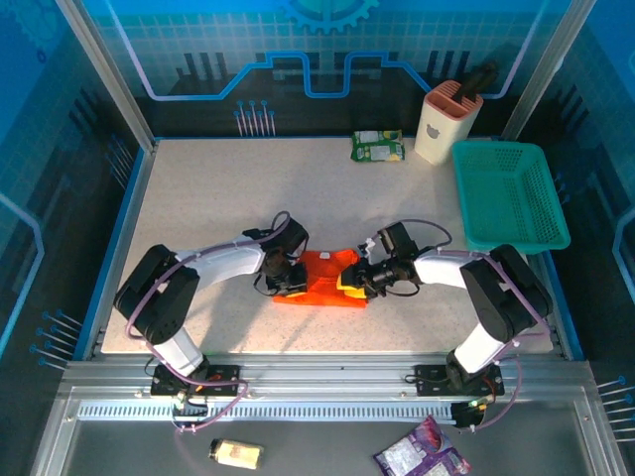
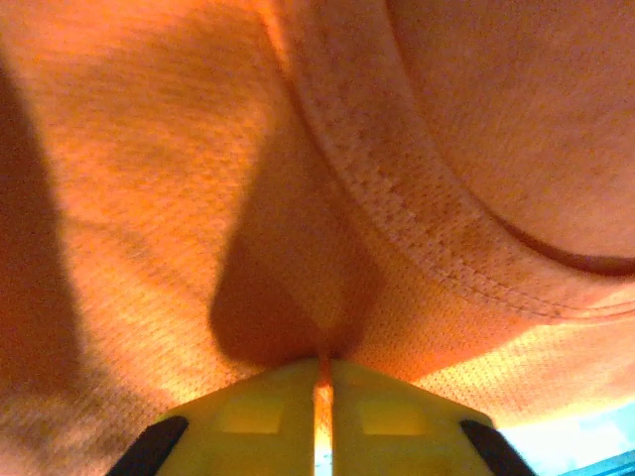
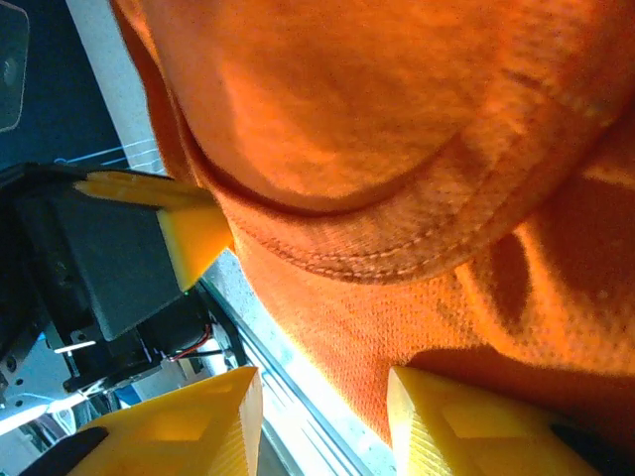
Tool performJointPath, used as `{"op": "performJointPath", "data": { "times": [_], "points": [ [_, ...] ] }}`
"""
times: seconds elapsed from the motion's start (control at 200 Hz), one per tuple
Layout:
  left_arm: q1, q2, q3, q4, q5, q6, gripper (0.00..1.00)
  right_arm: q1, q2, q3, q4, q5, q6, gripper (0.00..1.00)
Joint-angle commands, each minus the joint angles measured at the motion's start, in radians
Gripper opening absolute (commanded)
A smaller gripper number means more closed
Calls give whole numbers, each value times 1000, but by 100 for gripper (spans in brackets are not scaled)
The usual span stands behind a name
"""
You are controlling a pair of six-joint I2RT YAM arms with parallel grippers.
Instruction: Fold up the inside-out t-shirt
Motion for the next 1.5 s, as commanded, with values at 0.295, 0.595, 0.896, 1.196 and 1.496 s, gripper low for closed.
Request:
{"op": "performJointPath", "data": {
  "times": [0.295,0.595,0.896,1.196,1.496],
  "points": [
    [256,-120,-49,22,57,154,33,-81,-127,86,-218,19,-116,41],
    [270,48,25,-13,113,277,29,-81,-160,110,-259,32,-124,41],
    [285,114,75,-30,45,282,5,-96,-192,128,-325,59,-149,41],
    [454,162,177,-111,-134,350,2,-150,-213,147,-408,53,-211,40],
    [637,310,375,-140,-362,432,2,-245,-245,223,-576,41,-320,40]
  ]
}}
